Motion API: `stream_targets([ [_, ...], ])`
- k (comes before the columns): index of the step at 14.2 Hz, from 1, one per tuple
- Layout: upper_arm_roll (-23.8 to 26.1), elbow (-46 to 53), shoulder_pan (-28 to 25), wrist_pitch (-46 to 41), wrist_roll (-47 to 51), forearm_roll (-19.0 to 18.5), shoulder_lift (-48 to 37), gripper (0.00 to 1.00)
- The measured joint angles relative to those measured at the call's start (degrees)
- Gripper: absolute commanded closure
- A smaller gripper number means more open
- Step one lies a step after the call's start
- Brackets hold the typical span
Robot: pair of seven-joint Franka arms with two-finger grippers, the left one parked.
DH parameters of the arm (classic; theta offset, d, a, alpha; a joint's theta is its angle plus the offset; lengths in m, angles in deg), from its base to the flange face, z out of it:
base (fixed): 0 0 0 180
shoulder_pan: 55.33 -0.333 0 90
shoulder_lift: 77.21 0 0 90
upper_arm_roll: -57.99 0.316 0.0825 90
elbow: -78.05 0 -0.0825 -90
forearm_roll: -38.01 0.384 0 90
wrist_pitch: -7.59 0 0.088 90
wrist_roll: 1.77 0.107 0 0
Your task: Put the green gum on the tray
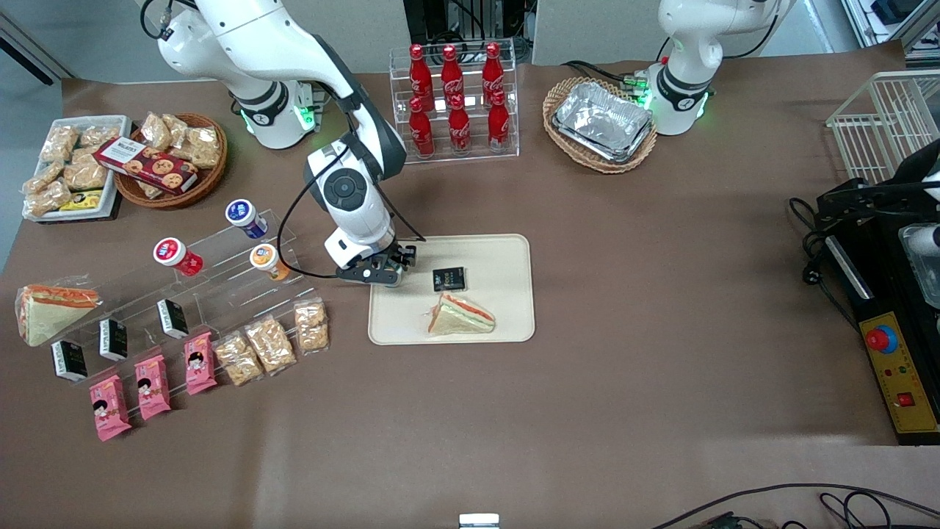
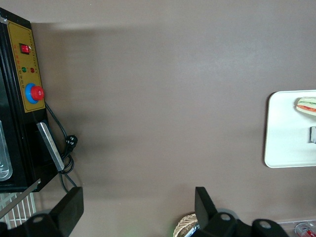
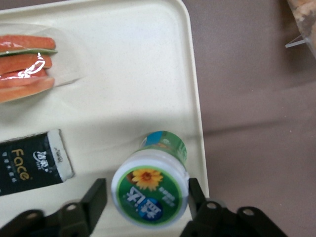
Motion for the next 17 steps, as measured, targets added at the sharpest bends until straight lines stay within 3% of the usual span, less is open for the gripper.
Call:
stream_targets([
  [12, -0.8, 0.7, 0.8, -1.4, -3.6, 0.0, -3.2, 0.01],
  [17, -1.7, 6.1, 9.3, -19.1, -15.8, 0.0, -10.6, 0.01],
])
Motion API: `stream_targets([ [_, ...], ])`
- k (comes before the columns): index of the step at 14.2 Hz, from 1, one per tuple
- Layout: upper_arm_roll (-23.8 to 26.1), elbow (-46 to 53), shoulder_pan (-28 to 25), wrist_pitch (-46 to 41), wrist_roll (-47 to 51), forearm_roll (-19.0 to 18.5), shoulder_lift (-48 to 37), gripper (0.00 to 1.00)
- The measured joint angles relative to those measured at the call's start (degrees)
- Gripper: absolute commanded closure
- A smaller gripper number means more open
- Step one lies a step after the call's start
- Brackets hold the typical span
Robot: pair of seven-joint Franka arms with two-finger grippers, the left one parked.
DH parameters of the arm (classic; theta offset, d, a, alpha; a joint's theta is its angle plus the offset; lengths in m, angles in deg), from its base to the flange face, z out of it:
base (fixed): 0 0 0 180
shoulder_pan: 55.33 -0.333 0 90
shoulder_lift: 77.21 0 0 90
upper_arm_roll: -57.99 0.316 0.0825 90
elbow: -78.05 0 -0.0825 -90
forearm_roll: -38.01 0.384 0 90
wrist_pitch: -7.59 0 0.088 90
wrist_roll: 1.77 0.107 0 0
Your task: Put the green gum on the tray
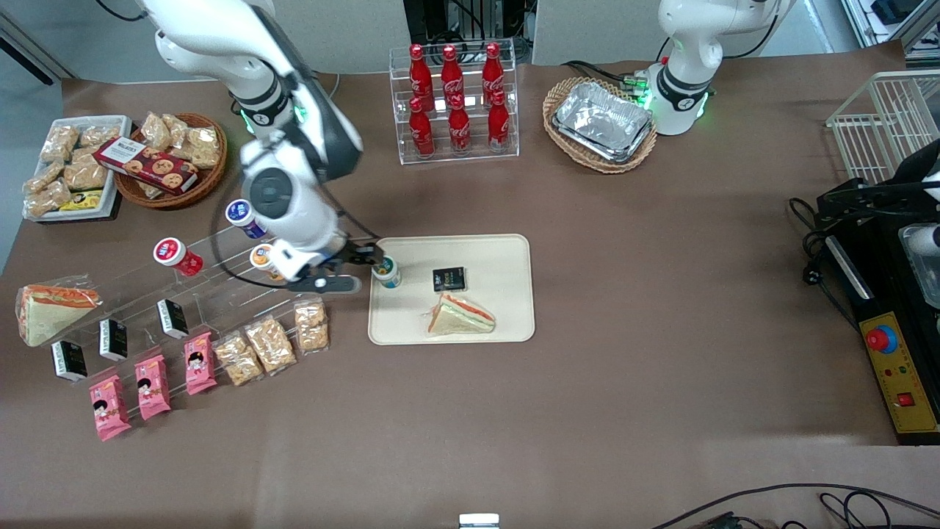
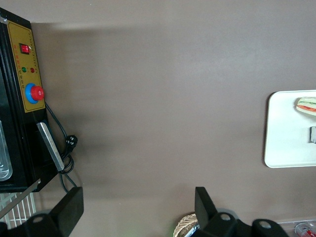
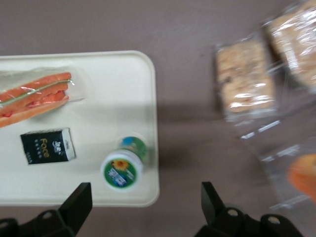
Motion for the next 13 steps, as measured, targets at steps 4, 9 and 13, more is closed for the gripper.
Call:
stream_targets([
  [4, -0.3, 4.7, 8.2, -12.0, -5.0, 0.0, -7.4, 0.01],
  [9, -0.3, 6.8, 16.4, -17.4, -5.3, -2.0, -14.4, 0.01],
  [13, -0.8, 14.0, 21.4, -26.7, -7.7, -6.4, -16.2, 0.01],
])
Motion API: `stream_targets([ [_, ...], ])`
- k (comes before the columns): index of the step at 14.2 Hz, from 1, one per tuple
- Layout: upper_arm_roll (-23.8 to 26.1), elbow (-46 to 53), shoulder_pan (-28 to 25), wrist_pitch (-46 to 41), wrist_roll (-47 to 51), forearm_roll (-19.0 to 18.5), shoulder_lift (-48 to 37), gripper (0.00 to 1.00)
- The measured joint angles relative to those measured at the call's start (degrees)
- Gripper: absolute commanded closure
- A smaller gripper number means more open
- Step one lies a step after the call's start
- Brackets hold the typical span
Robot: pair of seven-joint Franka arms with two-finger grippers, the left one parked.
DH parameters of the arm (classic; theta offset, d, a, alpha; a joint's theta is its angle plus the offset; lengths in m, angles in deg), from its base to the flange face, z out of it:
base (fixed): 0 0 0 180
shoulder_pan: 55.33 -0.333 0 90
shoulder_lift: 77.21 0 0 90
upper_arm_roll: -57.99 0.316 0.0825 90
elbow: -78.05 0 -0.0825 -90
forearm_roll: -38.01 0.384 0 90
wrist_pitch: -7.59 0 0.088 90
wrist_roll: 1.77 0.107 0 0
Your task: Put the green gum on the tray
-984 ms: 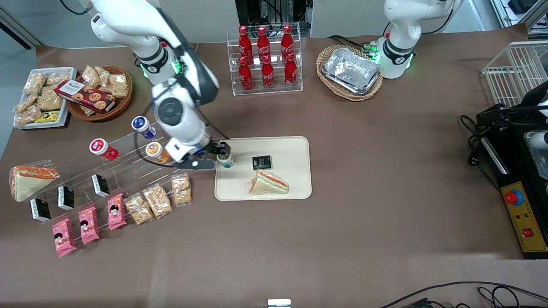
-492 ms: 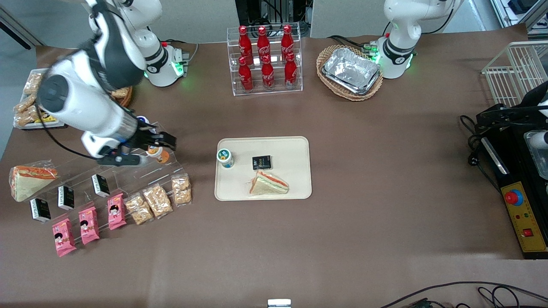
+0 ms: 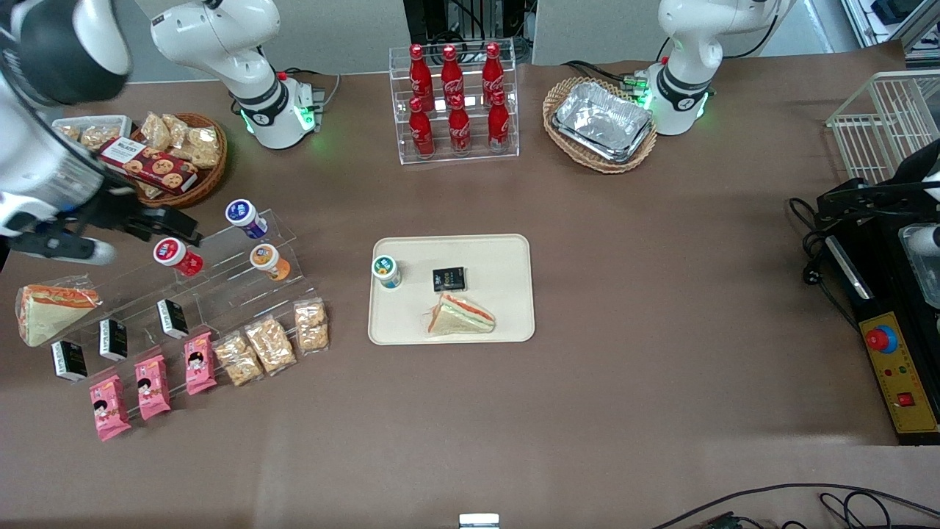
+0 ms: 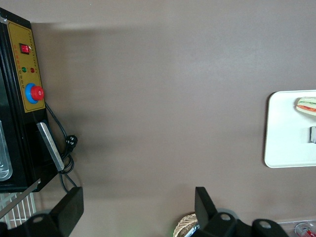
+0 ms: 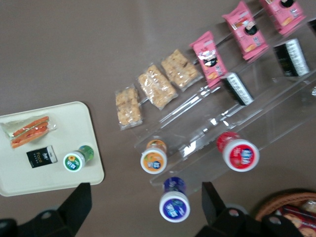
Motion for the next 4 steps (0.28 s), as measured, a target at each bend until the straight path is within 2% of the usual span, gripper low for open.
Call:
stream_targets([
  [4, -4.3, 6.7, 0.5, -3.9, -5.1, -0.4, 1.2, 0.01],
])
